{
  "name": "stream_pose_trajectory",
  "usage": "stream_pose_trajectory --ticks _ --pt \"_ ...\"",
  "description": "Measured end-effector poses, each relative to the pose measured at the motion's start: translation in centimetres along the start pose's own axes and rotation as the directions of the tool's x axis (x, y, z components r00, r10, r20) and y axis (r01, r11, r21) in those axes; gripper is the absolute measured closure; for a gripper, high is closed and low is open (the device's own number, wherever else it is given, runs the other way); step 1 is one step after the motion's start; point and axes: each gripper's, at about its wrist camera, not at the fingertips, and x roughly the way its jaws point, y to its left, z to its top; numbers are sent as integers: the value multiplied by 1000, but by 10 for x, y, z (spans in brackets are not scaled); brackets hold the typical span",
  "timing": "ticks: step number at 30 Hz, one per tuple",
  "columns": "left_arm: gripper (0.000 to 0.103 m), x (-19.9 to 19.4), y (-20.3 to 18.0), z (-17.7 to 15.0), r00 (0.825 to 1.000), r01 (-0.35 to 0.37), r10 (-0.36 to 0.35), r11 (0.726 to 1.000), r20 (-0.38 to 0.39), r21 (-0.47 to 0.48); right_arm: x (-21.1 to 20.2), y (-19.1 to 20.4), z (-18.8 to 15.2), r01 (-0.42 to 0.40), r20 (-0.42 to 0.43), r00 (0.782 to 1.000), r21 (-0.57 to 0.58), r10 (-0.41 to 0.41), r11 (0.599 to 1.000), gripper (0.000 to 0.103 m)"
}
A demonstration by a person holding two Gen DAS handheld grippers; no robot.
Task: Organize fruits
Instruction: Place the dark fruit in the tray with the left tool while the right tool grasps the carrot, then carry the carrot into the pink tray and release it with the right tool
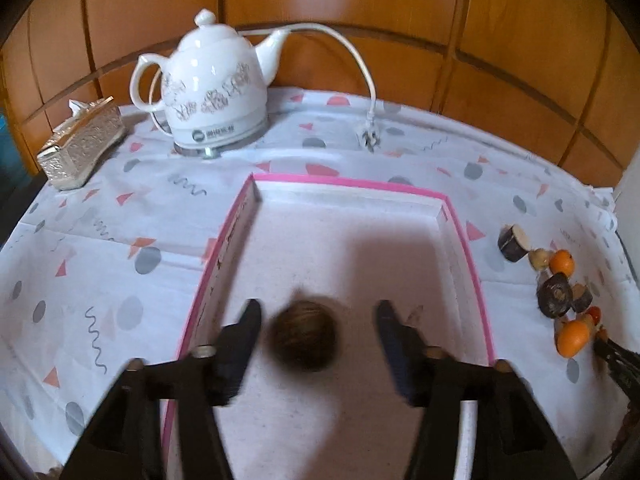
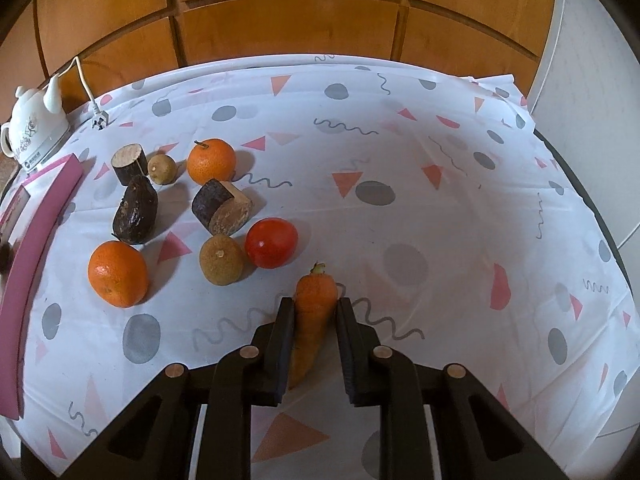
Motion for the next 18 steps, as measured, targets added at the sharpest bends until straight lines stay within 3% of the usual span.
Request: stream_pose_trajectory --ticks 8,11,18 --pt "34 -28 -11 -18 999 12 -12 1000 30 -7 -6 3 -5 -36 1 999 5 36 999 83" --pt "29 -33 -13 -27 999 39 -39 999 24 -19 -13 8 -9 -56 11 998 -3 56 998 83" --pt "29 -46 -12 -41 999 21 -21 1000 39 -4 -30 26 -19 -133 25 991 -25 134 991 83"
